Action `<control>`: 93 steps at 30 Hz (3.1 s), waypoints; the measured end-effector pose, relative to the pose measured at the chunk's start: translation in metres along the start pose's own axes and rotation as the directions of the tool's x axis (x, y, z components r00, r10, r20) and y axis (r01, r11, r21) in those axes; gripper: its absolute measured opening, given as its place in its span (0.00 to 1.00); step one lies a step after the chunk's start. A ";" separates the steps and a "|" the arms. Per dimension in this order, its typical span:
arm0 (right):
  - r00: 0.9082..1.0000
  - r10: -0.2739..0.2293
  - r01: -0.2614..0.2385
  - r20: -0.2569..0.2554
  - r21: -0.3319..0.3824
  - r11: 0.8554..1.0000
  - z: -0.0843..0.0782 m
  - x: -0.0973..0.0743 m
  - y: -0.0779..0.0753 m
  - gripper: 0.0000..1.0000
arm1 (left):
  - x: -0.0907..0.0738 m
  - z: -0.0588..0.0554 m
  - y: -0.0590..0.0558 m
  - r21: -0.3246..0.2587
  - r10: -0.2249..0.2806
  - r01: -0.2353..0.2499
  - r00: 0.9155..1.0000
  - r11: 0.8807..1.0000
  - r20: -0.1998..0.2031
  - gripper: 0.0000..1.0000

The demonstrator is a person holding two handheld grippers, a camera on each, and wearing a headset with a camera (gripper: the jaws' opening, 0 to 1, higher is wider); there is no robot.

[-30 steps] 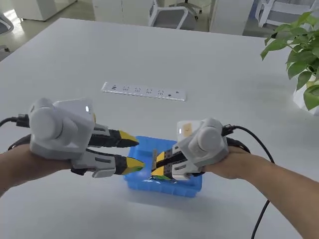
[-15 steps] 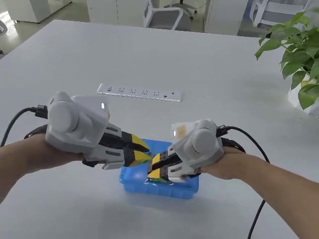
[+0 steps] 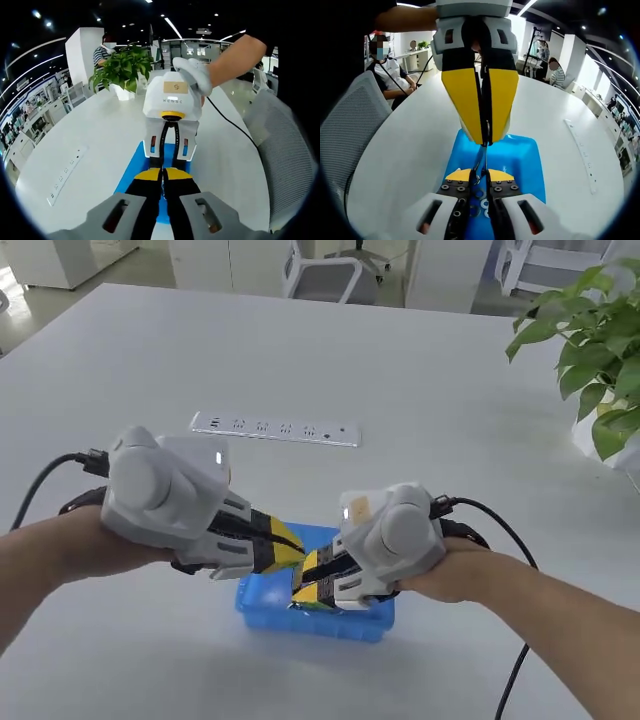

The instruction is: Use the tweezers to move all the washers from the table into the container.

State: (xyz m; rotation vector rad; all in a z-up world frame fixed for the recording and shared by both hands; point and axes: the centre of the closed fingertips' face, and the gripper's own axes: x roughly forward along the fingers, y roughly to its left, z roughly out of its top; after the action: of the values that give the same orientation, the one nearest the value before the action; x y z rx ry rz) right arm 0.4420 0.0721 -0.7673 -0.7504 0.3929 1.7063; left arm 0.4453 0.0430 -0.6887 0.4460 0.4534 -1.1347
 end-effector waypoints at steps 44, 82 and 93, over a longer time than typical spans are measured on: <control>0.986 -0.113 0.103 0.126 0.085 0.991 0.052 -0.051 0.037 0.10 | -0.043 0.062 -0.047 0.086 -0.118 0.114 0.992 0.990 0.049 0.05; 0.997 -0.070 0.071 -0.022 0.078 0.994 0.001 -0.035 0.093 0.08 | -0.024 -0.008 -0.097 0.061 -0.167 0.173 0.981 0.983 -0.100 0.05; 0.997 -0.055 0.060 -0.056 0.097 0.993 -0.016 -0.015 0.103 0.09 | -0.013 -0.048 -0.100 0.035 -0.155 0.163 0.973 0.986 -0.170 0.05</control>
State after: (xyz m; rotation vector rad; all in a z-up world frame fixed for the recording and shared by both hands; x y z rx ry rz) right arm 0.3504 0.0232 -0.7823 -0.7297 0.4847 1.6037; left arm 0.3422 0.0437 -0.7318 0.5579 0.6172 -1.2706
